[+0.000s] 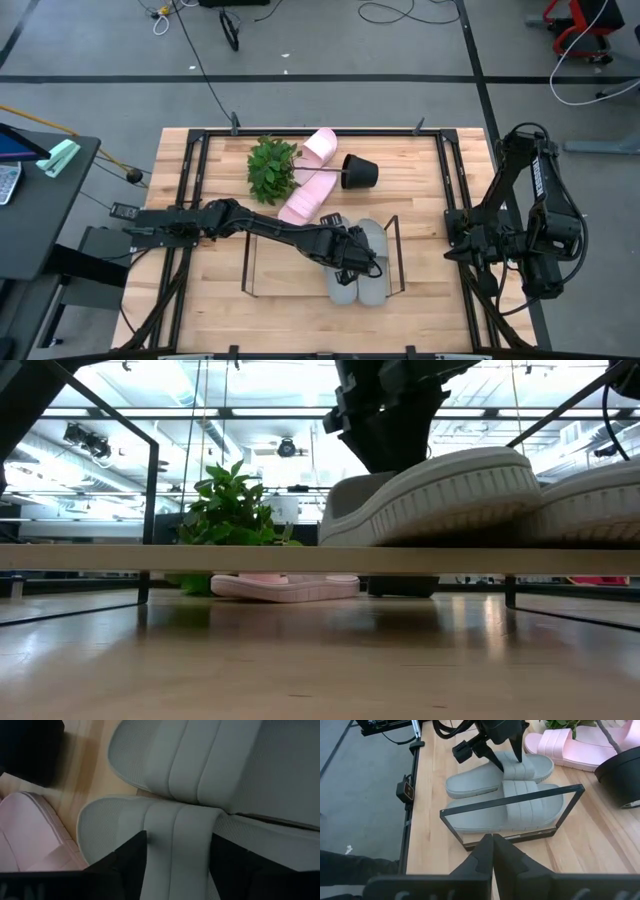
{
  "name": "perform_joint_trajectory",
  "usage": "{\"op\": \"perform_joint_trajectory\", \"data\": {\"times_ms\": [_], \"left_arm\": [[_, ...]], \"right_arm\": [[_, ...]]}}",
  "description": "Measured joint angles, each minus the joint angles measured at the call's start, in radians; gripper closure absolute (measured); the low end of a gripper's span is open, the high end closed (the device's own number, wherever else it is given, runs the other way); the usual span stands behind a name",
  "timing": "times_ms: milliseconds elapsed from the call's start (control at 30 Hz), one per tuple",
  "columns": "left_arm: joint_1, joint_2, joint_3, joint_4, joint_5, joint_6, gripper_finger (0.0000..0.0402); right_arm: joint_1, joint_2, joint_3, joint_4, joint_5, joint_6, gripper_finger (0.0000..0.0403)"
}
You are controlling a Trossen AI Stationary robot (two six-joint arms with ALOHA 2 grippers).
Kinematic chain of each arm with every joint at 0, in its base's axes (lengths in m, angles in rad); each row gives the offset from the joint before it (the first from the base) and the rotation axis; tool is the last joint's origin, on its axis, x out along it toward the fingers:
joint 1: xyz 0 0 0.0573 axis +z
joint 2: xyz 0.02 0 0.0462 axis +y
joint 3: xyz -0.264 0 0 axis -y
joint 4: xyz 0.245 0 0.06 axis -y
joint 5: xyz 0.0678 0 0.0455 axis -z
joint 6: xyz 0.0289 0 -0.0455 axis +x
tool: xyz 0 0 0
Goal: Pick and place slides into the shelf
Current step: Put the gray slipper on the shelf, then put the top pink slipper on the shelf
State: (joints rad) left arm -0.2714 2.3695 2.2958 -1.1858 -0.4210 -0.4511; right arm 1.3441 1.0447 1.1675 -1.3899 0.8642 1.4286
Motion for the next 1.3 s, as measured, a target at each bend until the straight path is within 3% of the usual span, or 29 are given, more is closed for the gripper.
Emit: {"op": "perform_joint_trajectory", "data": {"times_ms": [233, 567, 1300], "left_arm": [[0.0, 0.0, 0.001, -0.096, 0.0, 0.017, 0.021], [0.0, 0.0, 0.001, -0.074, 0.057, 0.004, 0.0217], [-0.002, -0.042, 0.054, -0.033, 0.163, 0.007, 0.015]], "right_arm": [[0.0, 0.0, 0.0, 0.0, -0.001, -0.016, 0.0389], [0.0, 0.0, 0.0, 0.0, -0.003, -0.017, 0.0389], [0.0, 0.0, 0.0, 0.0, -0.021, -0.017, 0.038]]}}
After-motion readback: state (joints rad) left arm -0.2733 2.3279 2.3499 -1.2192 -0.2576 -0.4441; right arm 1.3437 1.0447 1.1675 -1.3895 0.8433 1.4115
